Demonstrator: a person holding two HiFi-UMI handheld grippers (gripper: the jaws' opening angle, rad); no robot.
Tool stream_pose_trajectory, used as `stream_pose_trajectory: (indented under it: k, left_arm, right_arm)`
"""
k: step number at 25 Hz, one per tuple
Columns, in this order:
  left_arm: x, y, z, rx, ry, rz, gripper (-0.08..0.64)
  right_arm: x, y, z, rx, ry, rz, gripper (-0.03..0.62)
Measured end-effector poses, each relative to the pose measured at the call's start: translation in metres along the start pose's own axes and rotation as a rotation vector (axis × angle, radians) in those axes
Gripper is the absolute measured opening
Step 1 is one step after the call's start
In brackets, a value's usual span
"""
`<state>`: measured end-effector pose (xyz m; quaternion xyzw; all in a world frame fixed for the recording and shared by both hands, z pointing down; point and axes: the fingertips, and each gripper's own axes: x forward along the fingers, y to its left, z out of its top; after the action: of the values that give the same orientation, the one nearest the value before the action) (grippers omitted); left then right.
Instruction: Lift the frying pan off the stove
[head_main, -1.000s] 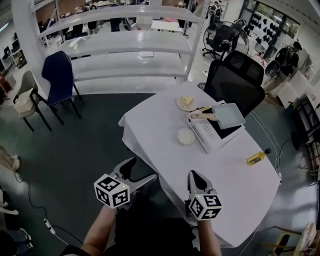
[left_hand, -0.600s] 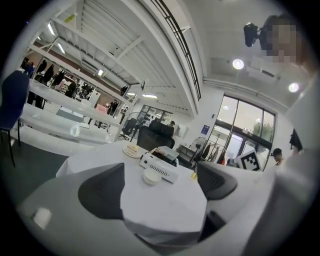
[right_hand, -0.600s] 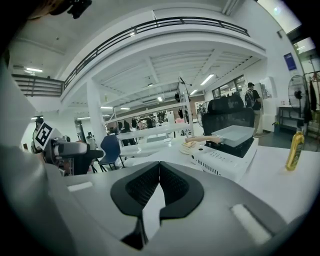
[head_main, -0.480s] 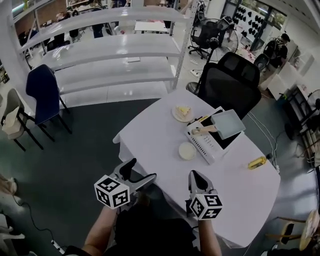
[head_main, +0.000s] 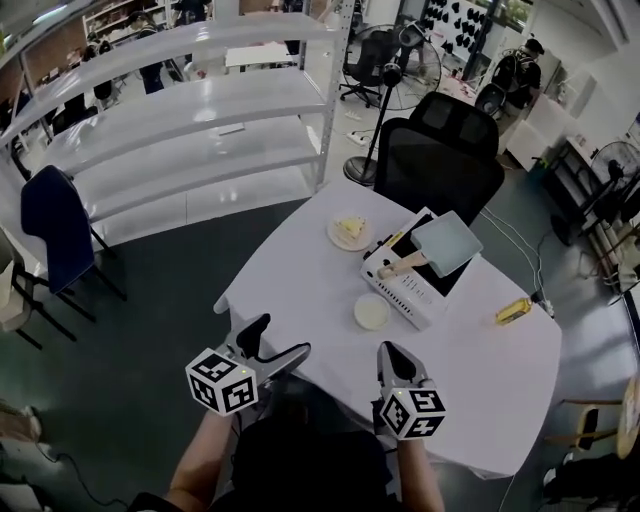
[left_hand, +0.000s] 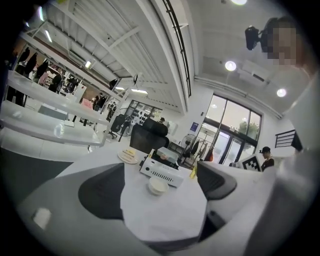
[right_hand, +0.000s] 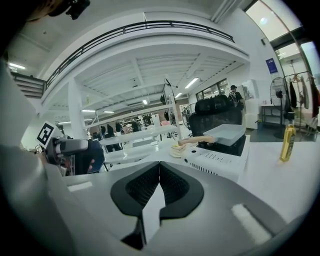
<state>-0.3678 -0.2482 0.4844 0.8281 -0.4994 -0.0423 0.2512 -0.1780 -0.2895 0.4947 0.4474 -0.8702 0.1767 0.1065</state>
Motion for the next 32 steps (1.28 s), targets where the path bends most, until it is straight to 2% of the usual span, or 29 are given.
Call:
stream_pose_trajectory:
  k: [6, 11, 16, 20, 26, 32]
  left_arm:
    - [0.015, 0.005, -0.009, -0.022, 0.052, -0.049, 0.383]
    - [0.040, 0.002, -0.015, -0.049, 0.103, -0.124, 0.383]
    - [0.070, 0.003, -0.011, -0.113, 0.178, -0.181, 0.383]
    - [0.110, -0.003, -0.001, -0.166, 0.233, -0.260, 0.383]
    - [0.183, -0.010, 0.008, -0.153, 0.349, -0.350, 0.383]
    - [0.250, -0.013, 0.014, -0.186, 0.452, -0.436, 0.383]
  right_arm:
    - [-0.008, -0.012, -0.008, 0.032, 0.015, -0.068, 0.006]
    - [-0.012, -0.038, -0.025, 0.053, 0.053, -0.132, 0.006]
    - [-0.009, -0.062, -0.025, 0.086, 0.050, -0.178, 0.006]
    - [0.001, -0.082, -0.026, 0.119, 0.048, -0.206, 0.006]
    - [0.018, -0.123, -0.021, 0.196, 0.028, -0.284, 0.006]
    - [0.035, -0.155, -0.021, 0.277, 0.013, -0.352, 0.006]
